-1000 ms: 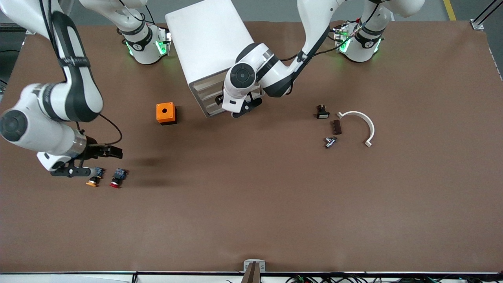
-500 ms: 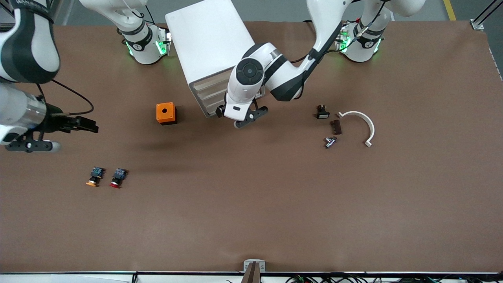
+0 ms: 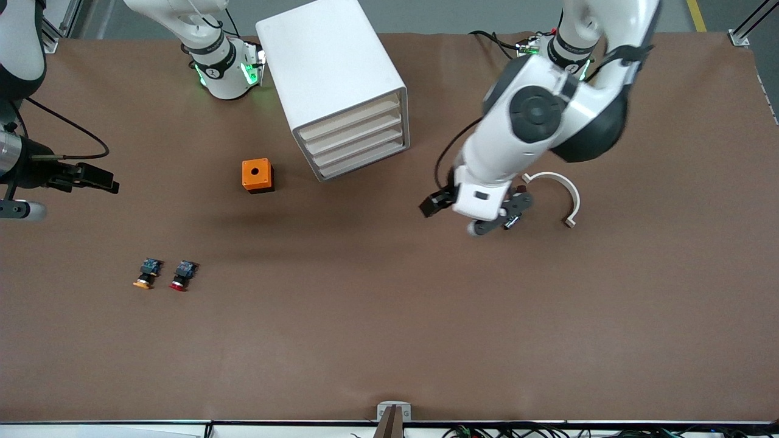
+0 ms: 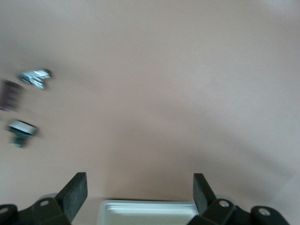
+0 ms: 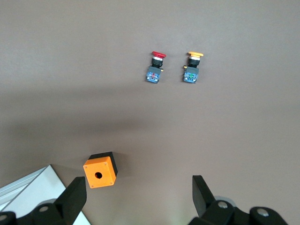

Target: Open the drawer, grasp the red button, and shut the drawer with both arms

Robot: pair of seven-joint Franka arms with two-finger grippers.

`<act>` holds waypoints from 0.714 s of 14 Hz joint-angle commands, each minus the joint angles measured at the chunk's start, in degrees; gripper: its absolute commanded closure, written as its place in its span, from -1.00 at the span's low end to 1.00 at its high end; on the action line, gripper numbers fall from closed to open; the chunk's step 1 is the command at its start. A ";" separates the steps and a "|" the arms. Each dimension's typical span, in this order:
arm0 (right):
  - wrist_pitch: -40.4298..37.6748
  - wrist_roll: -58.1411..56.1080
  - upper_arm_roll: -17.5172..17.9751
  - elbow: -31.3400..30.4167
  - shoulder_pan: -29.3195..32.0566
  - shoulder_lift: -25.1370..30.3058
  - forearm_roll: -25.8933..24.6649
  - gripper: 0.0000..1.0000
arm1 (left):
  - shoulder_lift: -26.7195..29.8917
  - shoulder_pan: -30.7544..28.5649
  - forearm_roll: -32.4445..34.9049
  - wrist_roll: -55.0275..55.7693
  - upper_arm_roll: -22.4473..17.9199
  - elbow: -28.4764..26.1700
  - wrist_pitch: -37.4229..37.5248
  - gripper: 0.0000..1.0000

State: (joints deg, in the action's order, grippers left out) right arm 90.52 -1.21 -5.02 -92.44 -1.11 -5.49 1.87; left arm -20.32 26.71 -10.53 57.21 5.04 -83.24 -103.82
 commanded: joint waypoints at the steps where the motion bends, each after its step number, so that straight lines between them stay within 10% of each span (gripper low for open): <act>1: -1.31 -2.73 0.53 2.34 0.23 -0.84 -1.34 -1.00 | 4.14 -3.84 0.77 -9.28 0.50 -1.66 6.94 -0.99; 10: -4.74 -3.80 0.18 5.68 1.28 -2.16 -0.55 -1.00 | 12.92 -20.63 1.91 -36.35 0.85 -9.46 15.14 -0.99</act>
State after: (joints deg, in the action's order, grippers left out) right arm 87.54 -4.21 -4.98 -89.00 -0.94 -6.66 0.95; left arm -12.42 8.26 -10.24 25.39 5.04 -86.64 -88.50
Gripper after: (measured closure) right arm 0.000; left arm 0.004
